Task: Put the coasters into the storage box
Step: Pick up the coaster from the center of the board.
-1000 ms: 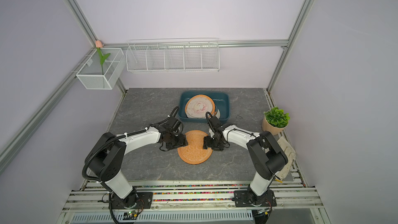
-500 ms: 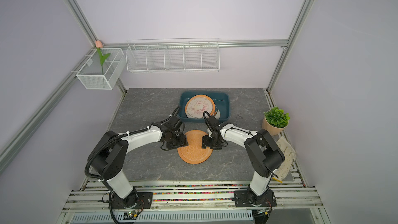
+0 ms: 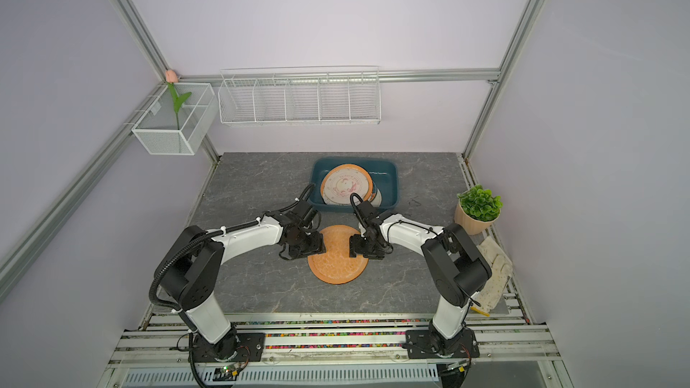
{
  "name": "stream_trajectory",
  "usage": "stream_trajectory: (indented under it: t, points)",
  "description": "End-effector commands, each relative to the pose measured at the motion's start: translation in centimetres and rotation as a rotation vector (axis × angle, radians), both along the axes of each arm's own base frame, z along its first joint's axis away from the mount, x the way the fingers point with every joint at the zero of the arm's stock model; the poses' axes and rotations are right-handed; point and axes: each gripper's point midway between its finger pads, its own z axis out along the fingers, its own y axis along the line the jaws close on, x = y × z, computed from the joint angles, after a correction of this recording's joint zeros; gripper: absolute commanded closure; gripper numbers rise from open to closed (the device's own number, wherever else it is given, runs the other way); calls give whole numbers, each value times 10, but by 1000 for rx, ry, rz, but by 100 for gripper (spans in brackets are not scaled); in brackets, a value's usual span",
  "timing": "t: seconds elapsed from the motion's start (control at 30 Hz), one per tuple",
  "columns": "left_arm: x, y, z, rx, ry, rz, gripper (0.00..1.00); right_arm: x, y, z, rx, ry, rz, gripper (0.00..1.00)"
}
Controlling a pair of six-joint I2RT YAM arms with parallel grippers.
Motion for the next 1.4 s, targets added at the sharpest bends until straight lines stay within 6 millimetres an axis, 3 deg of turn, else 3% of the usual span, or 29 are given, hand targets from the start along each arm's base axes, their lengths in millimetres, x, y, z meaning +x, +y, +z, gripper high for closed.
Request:
stream_trajectory:
  t: [0.0,0.4,1.0,1.2,1.37]
  points:
    - [-26,-9,-29,0,107,-57,32,-14,21,-25,45,63,47,27]
    - [-22,-16,-27,-22,101,-63,33,-10,35,-20,108,43,59,28]
    - [-15,-25,-13,-85,54,-63,33,-11,37,-16,126,29,64,33]
    - [-17,-24,-15,-82,60,-64,33,-11,36,-18,118,30,64,48]
    - [-15,-24,-13,-81,51,-59,33,-11,34,-17,115,29,62,73]
